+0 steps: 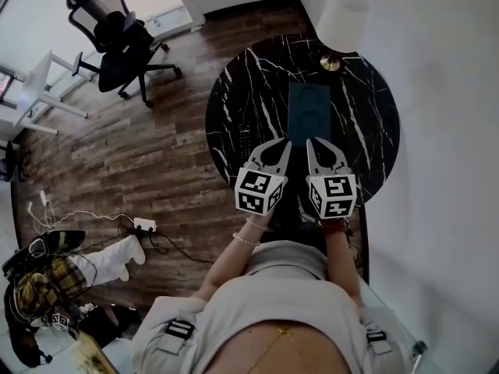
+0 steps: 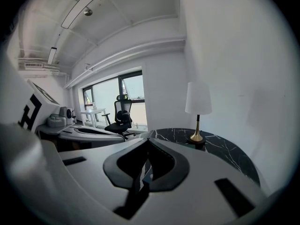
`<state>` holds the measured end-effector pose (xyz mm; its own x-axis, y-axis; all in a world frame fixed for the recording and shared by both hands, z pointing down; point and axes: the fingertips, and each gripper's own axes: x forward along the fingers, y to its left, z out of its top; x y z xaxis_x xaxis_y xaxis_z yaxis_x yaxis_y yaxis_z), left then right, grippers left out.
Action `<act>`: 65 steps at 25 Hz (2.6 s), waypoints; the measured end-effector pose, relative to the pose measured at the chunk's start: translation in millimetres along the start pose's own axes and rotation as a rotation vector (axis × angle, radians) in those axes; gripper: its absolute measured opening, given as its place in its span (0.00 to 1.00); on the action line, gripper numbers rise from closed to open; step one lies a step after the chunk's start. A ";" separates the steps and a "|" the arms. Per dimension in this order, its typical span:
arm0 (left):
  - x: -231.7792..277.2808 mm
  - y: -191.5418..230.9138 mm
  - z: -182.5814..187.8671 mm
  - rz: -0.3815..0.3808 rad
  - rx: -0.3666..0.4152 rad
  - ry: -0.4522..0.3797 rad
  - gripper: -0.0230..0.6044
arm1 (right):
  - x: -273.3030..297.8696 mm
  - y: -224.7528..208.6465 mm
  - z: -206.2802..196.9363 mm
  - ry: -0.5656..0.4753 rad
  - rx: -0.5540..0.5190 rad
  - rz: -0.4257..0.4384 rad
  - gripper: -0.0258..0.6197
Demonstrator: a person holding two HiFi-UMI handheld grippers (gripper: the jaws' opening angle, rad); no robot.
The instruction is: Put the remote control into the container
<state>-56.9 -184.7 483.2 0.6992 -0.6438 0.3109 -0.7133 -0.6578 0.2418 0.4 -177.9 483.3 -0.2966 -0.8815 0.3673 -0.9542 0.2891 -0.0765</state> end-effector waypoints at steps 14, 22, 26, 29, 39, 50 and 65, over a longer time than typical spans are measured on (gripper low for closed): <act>9.8 79.7 -64.6 0.248 -0.103 0.140 0.04 | 36.4 -21.8 -7.7 0.093 -0.019 0.111 0.06; -3.8 136.0 -103.5 0.391 -0.121 0.227 0.06 | 46.9 -29.4 -15.0 0.129 -0.024 0.107 0.06; -3.8 155.5 -121.3 0.416 -0.136 0.288 0.13 | 48.2 -39.4 -16.6 0.141 -0.018 0.079 0.06; -1.5 165.4 -137.2 0.419 -0.137 0.360 0.21 | 49.1 -46.8 -16.9 0.146 -0.012 0.059 0.06; 21.9 184.8 -188.5 0.412 -0.072 0.591 0.50 | 50.7 -64.5 -26.3 0.173 0.003 0.017 0.06; 27.9 197.9 -207.0 0.470 -0.073 0.672 0.50 | 48.5 -88.5 -29.1 0.186 0.009 -0.017 0.06; 29.4 191.3 -207.7 0.429 -0.148 0.655 0.40 | 44.4 -98.8 -28.8 0.174 0.020 -0.014 0.06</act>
<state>-182.9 -248.3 729.4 0.2242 -0.4385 0.8703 -0.9448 -0.3167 0.0838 82.6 -234.9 533.8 -0.2736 -0.8071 0.5231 -0.9594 0.2680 -0.0883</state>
